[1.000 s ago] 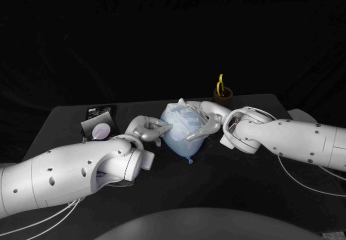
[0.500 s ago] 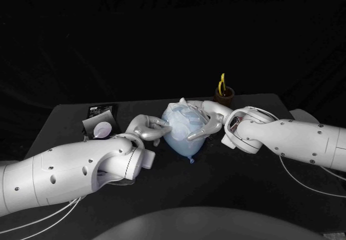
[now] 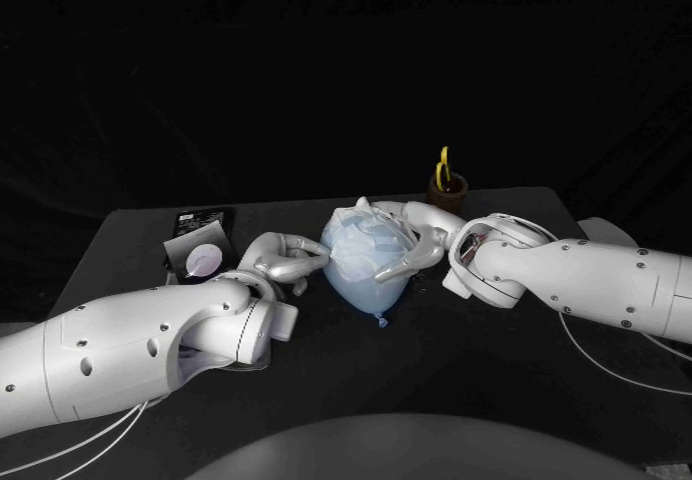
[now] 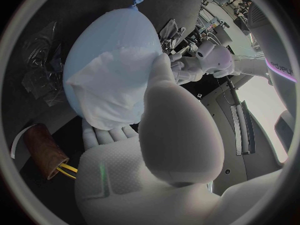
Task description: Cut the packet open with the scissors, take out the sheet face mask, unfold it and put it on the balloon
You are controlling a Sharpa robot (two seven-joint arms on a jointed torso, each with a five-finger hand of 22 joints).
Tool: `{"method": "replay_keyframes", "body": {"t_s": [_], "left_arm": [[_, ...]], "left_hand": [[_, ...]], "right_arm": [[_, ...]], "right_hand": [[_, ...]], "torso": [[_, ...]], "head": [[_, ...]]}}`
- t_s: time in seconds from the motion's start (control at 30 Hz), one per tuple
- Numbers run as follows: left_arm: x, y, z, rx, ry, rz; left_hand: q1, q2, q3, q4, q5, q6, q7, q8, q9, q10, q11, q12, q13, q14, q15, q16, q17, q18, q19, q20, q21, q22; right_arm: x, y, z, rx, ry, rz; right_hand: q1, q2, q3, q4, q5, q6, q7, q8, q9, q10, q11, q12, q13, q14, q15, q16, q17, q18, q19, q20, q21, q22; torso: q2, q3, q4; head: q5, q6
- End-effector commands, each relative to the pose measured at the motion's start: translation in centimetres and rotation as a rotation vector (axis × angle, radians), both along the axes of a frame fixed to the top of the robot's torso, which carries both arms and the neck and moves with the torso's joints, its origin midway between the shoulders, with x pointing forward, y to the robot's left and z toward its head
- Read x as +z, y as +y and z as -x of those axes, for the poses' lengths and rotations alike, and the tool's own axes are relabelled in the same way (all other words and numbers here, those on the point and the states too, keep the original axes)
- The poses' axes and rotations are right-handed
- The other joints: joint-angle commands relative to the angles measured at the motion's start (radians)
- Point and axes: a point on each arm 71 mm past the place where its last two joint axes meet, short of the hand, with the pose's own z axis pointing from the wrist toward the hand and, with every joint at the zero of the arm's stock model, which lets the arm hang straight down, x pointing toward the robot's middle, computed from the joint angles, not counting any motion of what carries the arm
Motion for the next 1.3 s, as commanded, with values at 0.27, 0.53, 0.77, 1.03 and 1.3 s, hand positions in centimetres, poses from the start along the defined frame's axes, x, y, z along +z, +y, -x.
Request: {"method": "replay_keyframes", "body": {"t_s": [0.27,0.53,0.77,1.03,1.3], "left_arm": [[-0.1,0.6,0.2,0.002,0.017,0.012],[-0.5,0.9,0.3,-0.015,0.074,0.017],[-0.5,0.1,0.4,-0.060,0.080,0.053],[-0.2,-1.0,0.6,-0.141,0.061,0.081],[-0.3,-1.4,0.6,-0.166,0.059,0.079]], "left_hand": [[-0.030,-0.001,0.007,-0.025,0.051,-0.007,-0.006,0.009,0.154,0.036,-0.025,0.009,0.013,0.070,-0.009,0.008,0.114,-0.011,0.010,-0.002,0.018,0.015],[-0.053,0.013,-0.007,-0.022,0.047,-0.019,-0.001,0.006,0.168,0.018,-0.021,-0.016,-0.023,0.064,-0.005,0.003,0.092,-0.004,-0.013,-0.002,-0.003,-0.020],[-0.093,0.025,-0.199,0.019,-0.022,-0.163,0.052,-0.109,0.124,-0.154,0.033,-0.164,-0.221,0.021,0.042,-0.030,-0.030,0.017,-0.106,0.036,-0.116,-0.165],[-0.081,-0.004,-0.340,0.030,-0.069,-0.190,0.071,-0.179,0.069,-0.188,0.050,-0.173,-0.229,-0.010,0.062,-0.044,-0.092,0.031,-0.148,0.058,-0.182,-0.246],[-0.054,0.004,-0.372,0.031,-0.094,-0.193,0.074,-0.197,0.051,-0.198,0.053,-0.175,-0.232,-0.016,0.064,-0.044,-0.100,0.033,-0.154,0.060,-0.195,-0.260]], "right_arm": [[-0.8,0.3,0.7,0.037,0.042,0.014],[-0.8,0.3,0.8,0.041,0.042,0.010],[-0.8,0.3,0.9,0.044,0.042,0.007],[-0.8,0.4,0.9,0.045,0.042,0.007],[-0.8,0.4,0.9,0.046,0.043,0.007]], "right_hand": [[-0.001,-0.001,-0.006,0.000,-0.003,0.006,0.161,0.003,0.000,0.003,0.000,0.001,0.000,0.001,0.001,0.003,-0.001,0.006,0.006,0.002,0.006,-0.001],[-0.002,-0.005,-0.014,0.000,-0.003,0.005,0.161,0.003,0.000,0.000,0.000,0.000,0.000,-0.003,0.002,0.002,-0.004,0.006,0.006,0.002,0.006,-0.001],[-0.003,-0.006,-0.016,0.000,-0.002,0.003,0.161,0.002,0.000,-0.002,0.000,0.000,-0.001,-0.004,0.002,0.001,-0.005,0.006,0.006,0.002,0.006,-0.001],[-0.003,-0.006,-0.016,0.000,-0.002,0.003,0.161,0.002,0.000,-0.002,0.000,0.000,-0.001,-0.004,0.002,0.001,-0.005,0.006,0.006,0.002,0.006,-0.001],[-0.003,-0.006,-0.016,0.000,-0.002,0.003,0.161,0.002,0.000,-0.002,0.000,0.000,-0.001,-0.004,0.002,0.001,-0.005,0.006,0.006,0.002,0.006,-0.001]], "torso": [[0.000,0.0004,-0.0009],[0.000,0.0008,-0.0009],[0.000,0.0003,-0.0010],[0.001,0.0008,-0.0010],[0.000,0.0005,-0.0008]], "head": [[0.000,0.001],[-0.001,0.005],[0.001,0.005],[0.001,0.005],[-0.001,0.007]]}}
